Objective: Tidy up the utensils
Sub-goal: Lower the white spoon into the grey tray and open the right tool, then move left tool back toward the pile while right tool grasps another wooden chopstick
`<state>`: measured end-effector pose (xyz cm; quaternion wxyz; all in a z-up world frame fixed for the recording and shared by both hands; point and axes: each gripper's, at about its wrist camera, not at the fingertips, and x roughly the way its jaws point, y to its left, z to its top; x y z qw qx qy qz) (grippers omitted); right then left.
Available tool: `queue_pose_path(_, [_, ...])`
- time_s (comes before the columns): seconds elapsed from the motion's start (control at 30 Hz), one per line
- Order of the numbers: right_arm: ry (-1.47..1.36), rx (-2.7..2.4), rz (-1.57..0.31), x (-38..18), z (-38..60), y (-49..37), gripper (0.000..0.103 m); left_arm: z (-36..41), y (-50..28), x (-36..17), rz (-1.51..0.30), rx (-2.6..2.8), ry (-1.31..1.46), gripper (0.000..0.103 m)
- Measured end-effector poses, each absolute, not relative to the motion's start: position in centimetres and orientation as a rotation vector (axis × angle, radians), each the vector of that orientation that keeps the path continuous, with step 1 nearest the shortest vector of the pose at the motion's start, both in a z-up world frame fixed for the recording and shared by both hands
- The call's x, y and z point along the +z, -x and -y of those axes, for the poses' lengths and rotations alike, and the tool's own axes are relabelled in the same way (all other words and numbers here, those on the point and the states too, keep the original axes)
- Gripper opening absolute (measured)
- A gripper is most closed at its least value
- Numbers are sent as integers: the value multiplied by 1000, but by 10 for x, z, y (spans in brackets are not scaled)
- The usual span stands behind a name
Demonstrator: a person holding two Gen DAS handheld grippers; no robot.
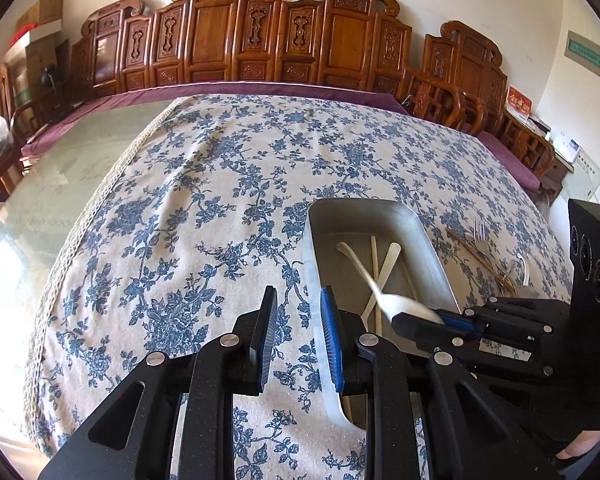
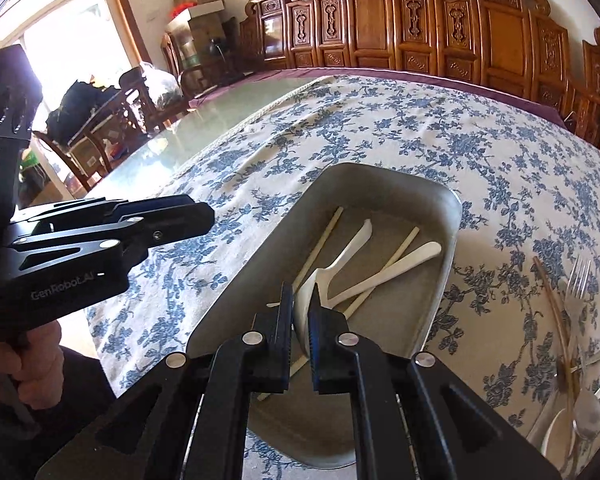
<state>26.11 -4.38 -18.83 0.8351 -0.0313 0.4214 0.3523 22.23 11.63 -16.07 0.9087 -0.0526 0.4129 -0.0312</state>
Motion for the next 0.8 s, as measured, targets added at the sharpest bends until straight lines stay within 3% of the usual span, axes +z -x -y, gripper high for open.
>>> queue_pose_path(0.13, [48,761,-870,-182,53,-255,18,-112,-222,-162,-855,-71,102,20])
queue_pose_path(0.8, [67,566,-801,-128,197,-203,19,-47,-183,-140,-872,-133,25,21])
